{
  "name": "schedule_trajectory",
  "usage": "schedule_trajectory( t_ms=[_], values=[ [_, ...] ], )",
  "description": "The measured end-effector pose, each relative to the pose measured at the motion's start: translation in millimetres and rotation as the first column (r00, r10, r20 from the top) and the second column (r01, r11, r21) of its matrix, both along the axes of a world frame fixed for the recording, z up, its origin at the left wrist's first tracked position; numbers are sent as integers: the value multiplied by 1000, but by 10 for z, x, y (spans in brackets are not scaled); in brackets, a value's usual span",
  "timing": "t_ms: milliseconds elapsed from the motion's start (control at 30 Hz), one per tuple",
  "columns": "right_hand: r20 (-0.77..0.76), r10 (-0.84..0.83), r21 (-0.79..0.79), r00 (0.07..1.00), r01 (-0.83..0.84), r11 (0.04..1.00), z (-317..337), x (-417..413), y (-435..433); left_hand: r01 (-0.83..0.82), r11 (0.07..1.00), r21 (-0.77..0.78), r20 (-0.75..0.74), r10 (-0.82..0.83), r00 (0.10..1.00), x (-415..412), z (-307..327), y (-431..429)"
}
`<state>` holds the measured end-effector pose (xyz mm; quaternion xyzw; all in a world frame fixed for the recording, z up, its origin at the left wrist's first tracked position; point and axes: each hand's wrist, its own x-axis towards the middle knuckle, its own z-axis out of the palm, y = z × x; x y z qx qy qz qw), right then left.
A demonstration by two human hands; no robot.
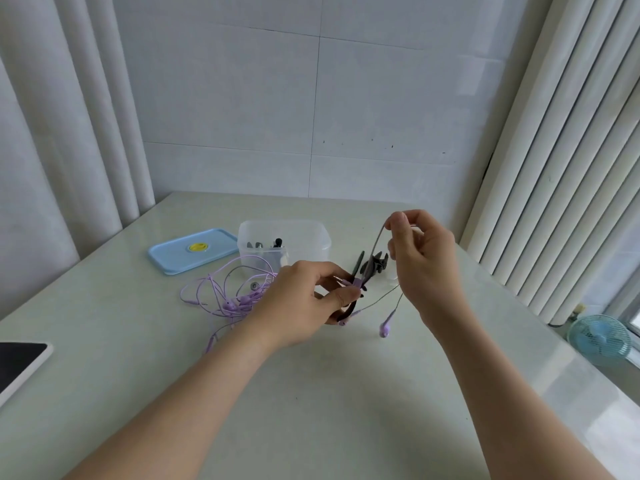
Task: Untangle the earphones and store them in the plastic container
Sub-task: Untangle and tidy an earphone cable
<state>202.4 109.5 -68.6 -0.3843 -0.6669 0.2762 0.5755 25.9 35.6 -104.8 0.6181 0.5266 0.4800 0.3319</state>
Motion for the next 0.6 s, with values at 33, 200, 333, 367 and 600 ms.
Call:
schedule_trajectory(
  t_ms=[33, 200, 333, 367, 600],
  values=[
    [39, -58, 51, 998, 56, 997, -15, 4, 22, 17, 1000, -2, 5, -17, 1000, 3, 0, 3],
    [197, -265, 128, 944, 243, 962, -123, 17, 102, 44, 997, 70, -65, -40, 997, -8, -21, 23],
    [394, -278, 73, 876, 272, 960, -257, 39, 228, 91, 992, 85, 20, -93, 995, -5, 21, 19],
    [456, -249, 57, 854, 252, 966, -290, 35, 241, 101, 990, 94, 66, -108, 992, -6, 38, 15],
    [840, -14, -69, 542, 132, 989, -251, -27, 42, -55, 987, 148, 279, 12, 960, -22, 76, 25]
  ],
)
